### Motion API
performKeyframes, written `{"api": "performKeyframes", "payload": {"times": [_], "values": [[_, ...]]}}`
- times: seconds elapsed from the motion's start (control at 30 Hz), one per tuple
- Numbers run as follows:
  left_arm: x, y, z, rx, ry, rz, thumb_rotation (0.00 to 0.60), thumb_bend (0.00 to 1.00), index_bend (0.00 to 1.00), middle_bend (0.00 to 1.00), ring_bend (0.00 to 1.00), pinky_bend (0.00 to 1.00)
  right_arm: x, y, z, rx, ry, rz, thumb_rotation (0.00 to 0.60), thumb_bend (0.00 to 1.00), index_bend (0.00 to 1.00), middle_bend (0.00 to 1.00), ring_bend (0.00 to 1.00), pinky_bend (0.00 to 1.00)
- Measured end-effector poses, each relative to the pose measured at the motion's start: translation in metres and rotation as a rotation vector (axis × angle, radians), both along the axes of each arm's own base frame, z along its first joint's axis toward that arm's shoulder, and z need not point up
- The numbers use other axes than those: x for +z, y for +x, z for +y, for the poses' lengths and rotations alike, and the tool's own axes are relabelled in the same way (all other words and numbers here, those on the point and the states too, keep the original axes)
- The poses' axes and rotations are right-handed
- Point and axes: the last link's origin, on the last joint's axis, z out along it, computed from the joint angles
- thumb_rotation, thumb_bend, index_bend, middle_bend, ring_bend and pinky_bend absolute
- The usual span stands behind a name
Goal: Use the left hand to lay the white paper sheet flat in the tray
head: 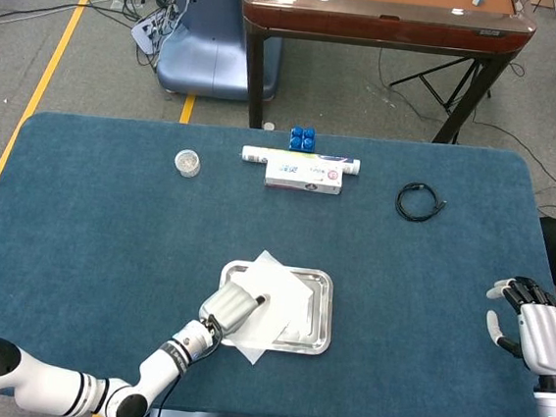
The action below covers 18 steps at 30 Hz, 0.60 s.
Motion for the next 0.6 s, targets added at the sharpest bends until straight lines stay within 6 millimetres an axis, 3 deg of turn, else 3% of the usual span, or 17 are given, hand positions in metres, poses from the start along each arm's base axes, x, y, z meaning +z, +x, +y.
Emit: {"api": "performKeyframes", "payload": {"times": [0.6], "values": [[-0.005, 0.007, -0.011, -0.108, -0.054, 0.036, 0.6, 0.69, 0.23, 1.0, 1.0, 1.0, 0.0, 0.0, -0.001, -0.001, 0.0, -0.003, 0.6, 0.45, 0.41, 0.33, 0.19, 0.29]]}}
